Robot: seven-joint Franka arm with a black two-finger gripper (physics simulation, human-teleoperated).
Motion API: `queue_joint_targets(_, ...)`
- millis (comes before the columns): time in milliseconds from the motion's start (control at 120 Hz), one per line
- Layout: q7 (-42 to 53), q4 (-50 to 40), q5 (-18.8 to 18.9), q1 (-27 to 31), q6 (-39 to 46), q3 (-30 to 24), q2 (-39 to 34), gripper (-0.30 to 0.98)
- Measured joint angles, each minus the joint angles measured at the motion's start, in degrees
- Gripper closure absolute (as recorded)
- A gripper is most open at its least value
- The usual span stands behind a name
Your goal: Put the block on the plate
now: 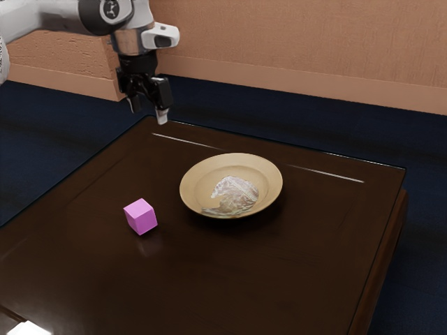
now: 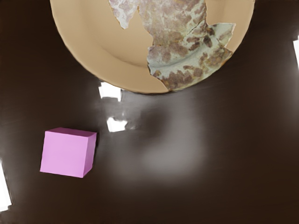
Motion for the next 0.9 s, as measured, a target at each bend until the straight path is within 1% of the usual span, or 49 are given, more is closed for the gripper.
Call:
queue_joint_targets(150,-2.74,0.04,0.08,-0.20,-0.02,0.34,0.31,0.00)
queue_joint_targets(200,-3.19,-1.39,0.03,-0.31,0.02,0.41,-0.44,0.00)
queue_joint_targets(250,-2.88,-5.12,0.29,-0.51,0.38,0.75,-2.77,0.00)
queue_joint_targets(350,-0.50,-15.69,1.17,-1.17,2.85,2.80,-8.59,0.00)
queue_joint_targets(500,5.41,-26.18,2.48,-2.26,8.57,7.52,-11.88,0.00)
queue_joint_targets(625,10.60,-30.94,3.15,0.25,13.51,10.20,-12.21,0.00)
queue_joint_targets(717,14.45,-33.73,3.19,1.33,17.19,10.94,-11.94,0.00)
queue_joint_targets(825,18.99,-35.07,3.05,0.29,21.31,11.76,-10.33,0.00)
queue_joint_targets(900,21.78,-34.26,2.92,-0.88,23.40,12.78,-8.14,0.00)
